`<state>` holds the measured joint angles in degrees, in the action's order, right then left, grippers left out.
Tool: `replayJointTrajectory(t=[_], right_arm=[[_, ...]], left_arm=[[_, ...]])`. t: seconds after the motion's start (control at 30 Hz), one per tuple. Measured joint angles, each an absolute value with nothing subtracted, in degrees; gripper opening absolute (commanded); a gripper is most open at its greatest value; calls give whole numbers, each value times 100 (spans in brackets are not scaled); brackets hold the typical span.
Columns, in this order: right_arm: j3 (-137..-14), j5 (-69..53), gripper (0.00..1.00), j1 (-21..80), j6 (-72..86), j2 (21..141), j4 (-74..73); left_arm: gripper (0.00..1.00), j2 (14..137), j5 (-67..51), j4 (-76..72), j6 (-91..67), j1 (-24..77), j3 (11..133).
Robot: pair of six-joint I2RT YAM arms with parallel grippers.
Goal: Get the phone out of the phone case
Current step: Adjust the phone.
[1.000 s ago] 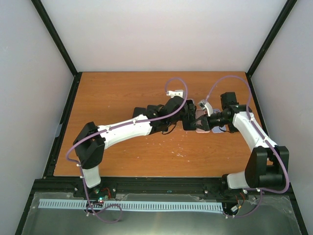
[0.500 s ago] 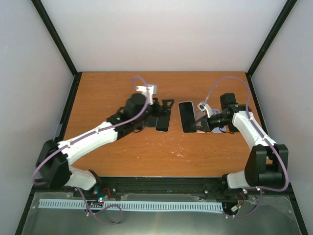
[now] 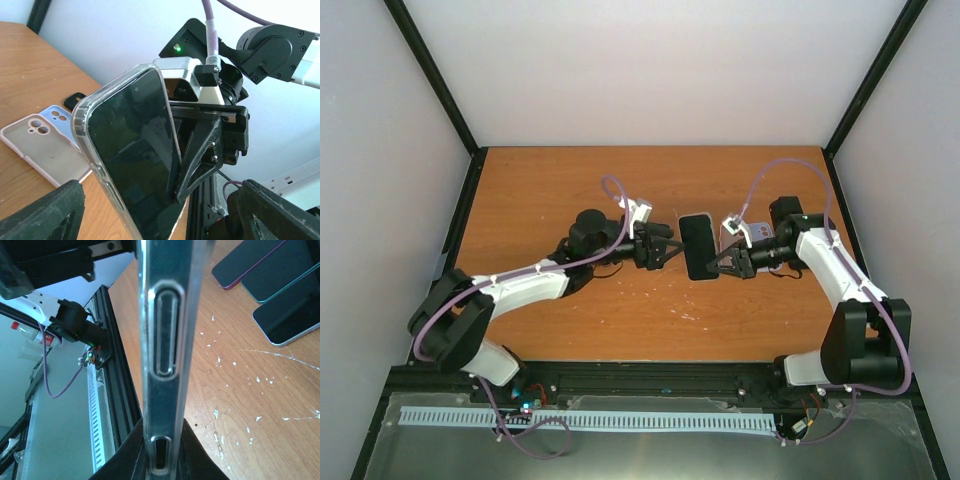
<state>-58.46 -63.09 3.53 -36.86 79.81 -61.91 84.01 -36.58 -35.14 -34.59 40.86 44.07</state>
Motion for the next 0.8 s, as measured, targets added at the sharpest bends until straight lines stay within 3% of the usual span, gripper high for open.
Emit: replayJointTrajectory(t=[0.43,0.8], right_arm=[[-5870,-6499,4,375,-4038,7793,-6466],[-6110,-6670,4,473,-4980,8184,-7247]], left_arm=[[63,9367,-4442,-4416,-4080,4086,4950],[42,9585,-5046,-4285,-3699,4084,5378]])
